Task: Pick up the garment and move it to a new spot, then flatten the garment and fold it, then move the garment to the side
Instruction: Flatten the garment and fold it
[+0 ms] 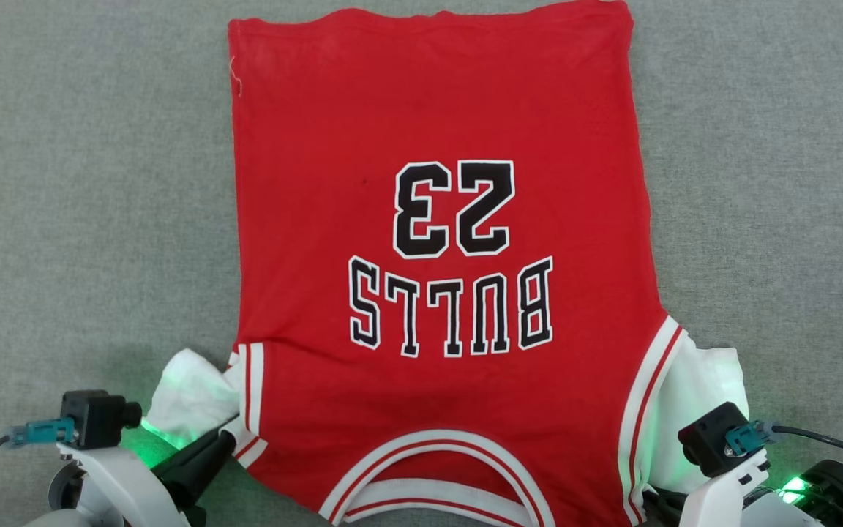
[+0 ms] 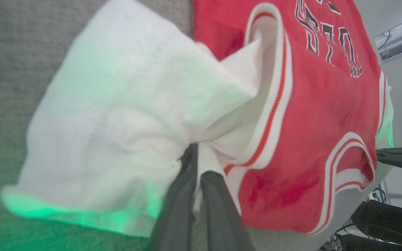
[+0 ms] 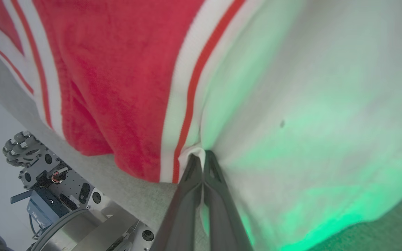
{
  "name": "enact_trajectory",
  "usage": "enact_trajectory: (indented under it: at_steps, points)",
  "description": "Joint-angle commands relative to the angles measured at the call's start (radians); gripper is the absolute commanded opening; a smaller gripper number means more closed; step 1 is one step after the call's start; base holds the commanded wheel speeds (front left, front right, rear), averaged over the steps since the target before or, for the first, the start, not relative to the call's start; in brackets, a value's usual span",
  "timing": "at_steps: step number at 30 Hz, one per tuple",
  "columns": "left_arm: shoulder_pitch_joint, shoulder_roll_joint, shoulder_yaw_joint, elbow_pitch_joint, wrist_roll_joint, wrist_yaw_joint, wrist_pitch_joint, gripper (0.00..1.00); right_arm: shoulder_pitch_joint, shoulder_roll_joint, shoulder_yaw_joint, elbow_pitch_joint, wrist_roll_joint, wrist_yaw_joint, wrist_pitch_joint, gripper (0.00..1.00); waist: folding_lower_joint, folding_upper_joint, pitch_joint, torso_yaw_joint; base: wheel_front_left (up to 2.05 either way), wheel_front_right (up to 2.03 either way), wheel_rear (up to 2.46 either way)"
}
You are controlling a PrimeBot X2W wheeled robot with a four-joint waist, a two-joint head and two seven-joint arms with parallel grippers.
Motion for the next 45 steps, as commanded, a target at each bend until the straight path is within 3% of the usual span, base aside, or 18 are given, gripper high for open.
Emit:
enact_trajectory:
  at_steps: [1, 2, 3, 4, 5, 9, 15, 18, 21, 24, 31, 39, 45]
  points:
    - [0.002, -0.044, -0.021, 0.048, 0.001, 0.027, 0.02, 0.0, -0.017, 0.013, 0.02, 0.047, -0.017, -0.002, -0.012, 0.0, 0.0, 0.0, -0.003, -0.002, 0.0, 0.0, 0.0]
    - [0.001, -0.047, -0.023, 0.047, 0.002, 0.027, 0.02, 0.0, -0.02, 0.012, 0.021, 0.051, -0.019, -0.002, -0.017, 0.27, 0.0, 0.0, -0.006, -0.004, 0.0, 0.0, 0.0]
    - [0.001, -0.051, -0.024, 0.041, -0.002, 0.027, 0.017, 0.0, -0.022, 0.012, 0.017, 0.05, -0.021, -0.002, -0.025, 0.47, 0.0, 0.0, -0.01, -0.005, 0.0, 0.0, 0.0]
    - [0.003, -0.052, -0.026, 0.036, -0.005, 0.027, 0.015, 0.0, -0.024, 0.012, 0.008, 0.044, -0.022, -0.002, -0.03, 0.93, 0.0, 0.0, -0.013, -0.007, 0.0, 0.0, 0.0]
    - [0.005, -0.05, -0.029, 0.032, -0.003, 0.027, 0.014, 0.0, -0.025, 0.011, -0.002, 0.034, -0.021, -0.002, -0.036, 1.0, 0.0, 0.0, -0.017, -0.009, 0.0, 0.0, 0.0]
    - [0.005, -0.043, -0.036, 0.017, 0.009, 0.025, 0.011, 0.0, 0.0, 0.0, -0.066, -0.053, 0.001, -0.003, -0.015, 1.0, 0.0, 0.0, -0.027, -0.012, 0.0, 0.0, 0.0]
    - [-0.004, -0.035, -0.037, -0.021, 0.027, 0.021, 0.0, 0.0, 0.027, -0.004, -0.192, -0.299, 0.068, -0.001, 0.101, 1.0, 0.0, 0.0, -0.028, -0.004, 0.0, 0.0, 0.0]
    - [-0.016, -0.035, -0.04, -0.041, 0.039, 0.019, 0.0, 0.0, -0.024, 0.004, -0.266, -0.388, 0.131, -0.001, 0.158, 1.0, 0.0, 0.0, -0.022, 0.009, 0.0, 0.0, 0.0]
    - [-0.032, -0.037, -0.04, -0.056, 0.052, 0.017, 0.001, 0.0, -0.141, 0.0, -0.331, -0.401, 0.16, -0.001, 0.186, 1.0, 0.0, 0.0, -0.012, 0.025, 0.0, 0.0, 0.0]
    - [-0.055, -0.045, -0.04, -0.068, 0.064, 0.017, 0.003, 0.0, -0.307, 0.005, -0.353, -0.316, 0.149, -0.001, 0.17, 1.0, 0.0, 0.0, 0.006, 0.045, 0.0, 0.0, 0.0]
    - [-0.12, -0.062, -0.048, -0.089, 0.087, 0.017, 0.01, 0.0, -0.721, 0.024, -0.309, 0.053, 0.08, -0.001, 0.158, 1.0, 0.0, 0.0, 0.063, 0.109, 0.0, 0.0, 0.0]
    - [-0.186, -0.077, -0.07, -0.105, 0.1, 0.021, 0.005, 0.0, -1.145, 0.064, -0.314, 0.493, -0.129, -0.001, 0.135, 1.0, 0.0, 0.0, 0.157, 0.173, 0.0, 0.0, 0.0]
    - [-0.218, -0.085, -0.097, -0.098, 0.098, 0.026, 0.0, 0.0, -1.318, 0.121, -0.383, 0.745, -0.272, -0.001, 0.172, 1.0, 0.0, 0.0, 0.212, 0.204, 0.0, 0.0, 0.0]
